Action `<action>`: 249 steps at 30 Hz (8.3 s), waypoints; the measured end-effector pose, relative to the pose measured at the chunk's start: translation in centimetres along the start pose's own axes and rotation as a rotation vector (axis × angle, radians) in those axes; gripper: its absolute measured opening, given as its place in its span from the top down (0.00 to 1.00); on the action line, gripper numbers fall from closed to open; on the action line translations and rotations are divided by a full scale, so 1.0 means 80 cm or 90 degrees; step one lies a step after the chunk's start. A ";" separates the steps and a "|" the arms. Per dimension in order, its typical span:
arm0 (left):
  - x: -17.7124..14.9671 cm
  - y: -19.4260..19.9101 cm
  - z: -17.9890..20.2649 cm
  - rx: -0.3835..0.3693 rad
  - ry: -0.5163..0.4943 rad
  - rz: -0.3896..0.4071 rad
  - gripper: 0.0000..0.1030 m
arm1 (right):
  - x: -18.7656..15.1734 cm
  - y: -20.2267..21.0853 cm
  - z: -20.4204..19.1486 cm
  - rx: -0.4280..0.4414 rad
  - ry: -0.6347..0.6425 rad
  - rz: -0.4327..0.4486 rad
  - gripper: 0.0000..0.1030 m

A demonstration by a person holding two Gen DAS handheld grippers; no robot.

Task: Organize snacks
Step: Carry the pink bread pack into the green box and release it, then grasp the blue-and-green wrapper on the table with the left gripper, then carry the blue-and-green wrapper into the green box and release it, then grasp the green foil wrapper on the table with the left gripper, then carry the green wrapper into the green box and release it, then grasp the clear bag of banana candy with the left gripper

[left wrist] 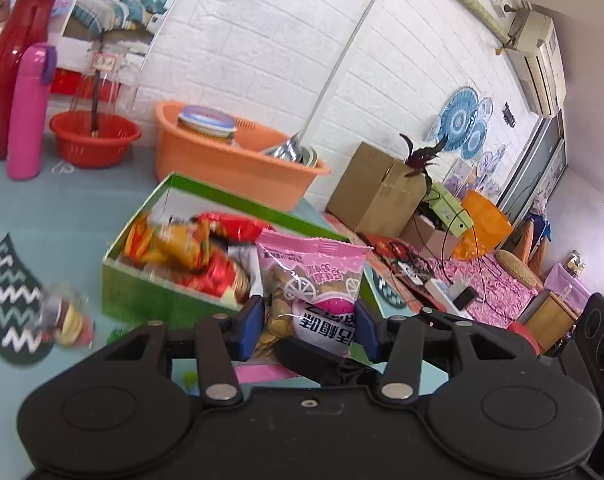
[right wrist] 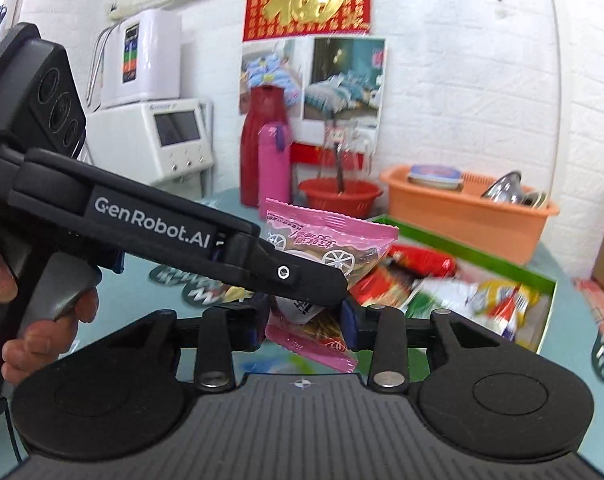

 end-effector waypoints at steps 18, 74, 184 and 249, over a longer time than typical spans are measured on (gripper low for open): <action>0.050 -0.099 -0.061 0.059 -0.003 -0.037 0.00 | 0.019 -0.098 0.080 -0.043 -0.049 -0.029 0.27; -0.120 -0.031 -0.044 0.029 0.123 -0.150 0.29 | -0.113 -0.019 -0.024 0.027 -0.083 -0.166 0.02; 0.013 -0.049 0.050 -0.028 -0.030 -0.027 0.19 | -0.013 0.027 0.054 -0.048 -0.076 0.012 0.38; -0.130 0.009 -0.092 -0.054 0.175 -0.136 0.19 | -0.094 0.005 -0.045 0.101 -0.068 -0.142 0.00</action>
Point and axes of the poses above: each gripper's, at about its wrist camera, not at the fingertips, and y roughly against the way its jaws point, z to its right, x to its top, the point moved 7 cm from there along -y, roughly the way its jaws point, and after that the axes turned 9 degrees about -z, right-handed, at the moved point
